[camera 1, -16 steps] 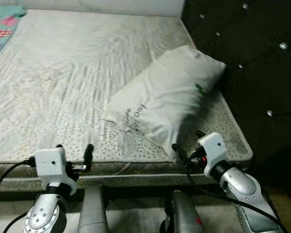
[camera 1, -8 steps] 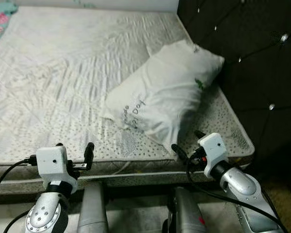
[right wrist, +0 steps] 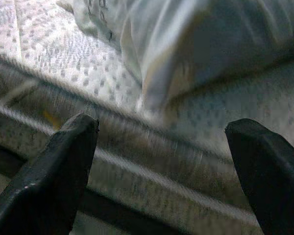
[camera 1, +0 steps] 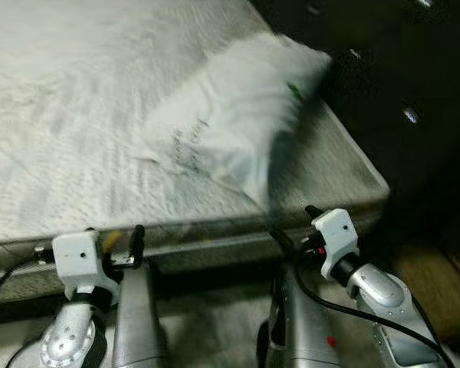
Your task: Clean up the room
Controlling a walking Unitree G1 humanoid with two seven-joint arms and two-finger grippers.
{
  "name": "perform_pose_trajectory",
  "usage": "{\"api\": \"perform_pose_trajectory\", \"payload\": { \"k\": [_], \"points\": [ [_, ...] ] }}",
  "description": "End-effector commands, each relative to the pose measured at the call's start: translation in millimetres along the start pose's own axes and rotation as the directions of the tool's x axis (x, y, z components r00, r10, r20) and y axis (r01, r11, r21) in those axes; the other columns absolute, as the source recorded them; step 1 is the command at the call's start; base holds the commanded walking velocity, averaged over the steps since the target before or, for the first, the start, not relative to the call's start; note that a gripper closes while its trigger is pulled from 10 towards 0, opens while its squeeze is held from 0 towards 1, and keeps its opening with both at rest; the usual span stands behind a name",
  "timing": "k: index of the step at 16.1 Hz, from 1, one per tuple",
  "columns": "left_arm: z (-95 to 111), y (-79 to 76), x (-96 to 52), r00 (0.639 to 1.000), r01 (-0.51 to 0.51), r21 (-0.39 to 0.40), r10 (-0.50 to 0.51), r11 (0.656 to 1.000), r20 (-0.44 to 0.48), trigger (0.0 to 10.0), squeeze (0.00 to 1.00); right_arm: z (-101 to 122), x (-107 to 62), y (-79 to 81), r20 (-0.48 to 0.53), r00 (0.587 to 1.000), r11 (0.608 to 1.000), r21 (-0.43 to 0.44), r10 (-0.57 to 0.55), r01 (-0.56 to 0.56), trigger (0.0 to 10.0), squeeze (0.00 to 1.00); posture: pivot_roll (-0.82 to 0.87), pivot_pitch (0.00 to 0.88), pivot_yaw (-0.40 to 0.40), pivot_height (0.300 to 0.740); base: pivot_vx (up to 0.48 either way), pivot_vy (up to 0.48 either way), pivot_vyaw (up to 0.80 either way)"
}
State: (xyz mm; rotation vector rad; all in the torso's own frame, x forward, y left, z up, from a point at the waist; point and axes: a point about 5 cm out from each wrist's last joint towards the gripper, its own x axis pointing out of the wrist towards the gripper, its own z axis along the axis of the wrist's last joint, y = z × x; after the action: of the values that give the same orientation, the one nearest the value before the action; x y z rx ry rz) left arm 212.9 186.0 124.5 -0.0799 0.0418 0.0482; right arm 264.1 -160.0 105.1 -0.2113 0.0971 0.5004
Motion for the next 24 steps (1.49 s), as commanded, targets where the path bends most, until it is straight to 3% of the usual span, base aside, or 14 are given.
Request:
{"api": "perform_pose_trajectory", "payload": {
  "k": [1,8,11,24],
  "points": [
    [-2.0,4.0,-4.1,0.999,-0.032,0.003,0.032,0.999,-0.011,10.0,0.0,10.3,5.6,-2.2,0.034,0.999,1.0,-0.006,-0.009,0.009,10.0,0.0,-0.07,0.193,-0.071,0.468,0.0,0.0,0.0],
    [0.4,5.6,-5.4,0.999,-0.051,0.0,0.051,0.999,-0.003,10.0,0.0,22.5,20.0,-5.0,0.075,0.996,0.999,-0.007,-0.042,0.043,10.0,0.0,-0.06,0.208,-0.083,0.468,0.0,0.0,0.0],
    [0.3,4.1,-4.9,0.999,-0.048,-0.004,0.047,0.999,-0.004,10.0,0.0,24.3,20.6,-5.5,0.084,0.995,0.999,0.014,-0.049,0.048,10.0,0.0,-0.06,0.207,-0.082,0.491,0.0,0.0,0.0],
    [0.5,-1.5,-0.6,1.0,-0.031,-0.027,0.031,0.999,0.0,10.0,0.0,32.1,23.0,-3.5,0.128,0.99,0.997,0.06,-0.051,0.043,10.0,0.0,-0.06,0.194,-0.074,0.491,0.0,0.0,-0.2]
  ]
}}
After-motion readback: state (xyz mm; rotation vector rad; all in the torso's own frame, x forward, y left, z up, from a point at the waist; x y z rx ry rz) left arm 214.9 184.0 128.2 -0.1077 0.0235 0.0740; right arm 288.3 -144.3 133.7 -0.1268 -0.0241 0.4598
